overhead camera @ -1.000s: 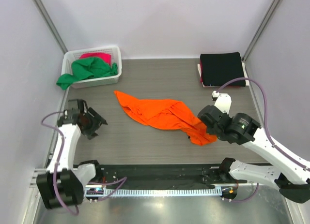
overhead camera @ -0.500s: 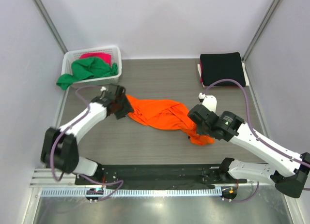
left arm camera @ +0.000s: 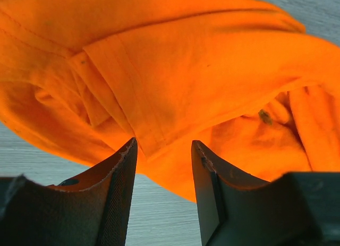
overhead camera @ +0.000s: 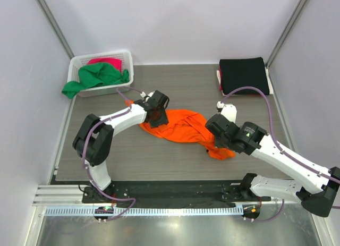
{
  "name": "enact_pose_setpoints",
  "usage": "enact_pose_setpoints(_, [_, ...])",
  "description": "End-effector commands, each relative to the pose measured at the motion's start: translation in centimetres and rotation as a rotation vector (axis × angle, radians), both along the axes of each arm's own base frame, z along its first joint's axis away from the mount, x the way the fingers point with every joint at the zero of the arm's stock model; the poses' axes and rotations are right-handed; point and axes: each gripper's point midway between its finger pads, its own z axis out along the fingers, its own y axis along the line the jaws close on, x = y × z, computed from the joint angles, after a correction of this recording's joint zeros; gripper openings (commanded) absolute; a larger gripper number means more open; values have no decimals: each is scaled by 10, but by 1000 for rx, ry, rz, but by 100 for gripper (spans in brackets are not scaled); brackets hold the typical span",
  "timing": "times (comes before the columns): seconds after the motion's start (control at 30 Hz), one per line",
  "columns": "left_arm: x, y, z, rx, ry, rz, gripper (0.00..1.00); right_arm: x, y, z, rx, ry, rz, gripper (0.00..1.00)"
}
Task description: Fold and stack the t-shirts
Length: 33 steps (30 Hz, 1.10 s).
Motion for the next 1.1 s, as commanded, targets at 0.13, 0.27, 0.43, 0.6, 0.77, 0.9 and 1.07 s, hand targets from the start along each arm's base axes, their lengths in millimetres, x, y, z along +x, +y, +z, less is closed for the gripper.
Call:
enact_pose_setpoints(0.13, [-4,4,-7,93,-20,31,47,4,-1,3,7,-29,1,1])
enact_pose_setpoints(0.27, [-7,6,-14,137,-10,30,47,2,-3,0,3,-24,-4,1])
enact_pose_setpoints(0.43, [-5,2,-23,142,0,22,45,0,-4,-2,4,-21,-5,1])
enact_pose_setpoints(0.6, [-4,-7,-21,143,-10,4,41,-1,-6,-6,-5,-16,-8,1])
enact_pose_setpoints(0.77, [-4,-12,-18,143,-21,1,32,-1,-5,-5,-3,-15,-7,1])
enact_pose_setpoints(0.9, [-4,-11,-14,155,-22,3,27,-1,-5,-5,-1,-16,-5,1])
enact_pose_setpoints(1.07, [-5,-11,-9,159,-23,1,0,-2,-7,-6,1,-19,-11,1])
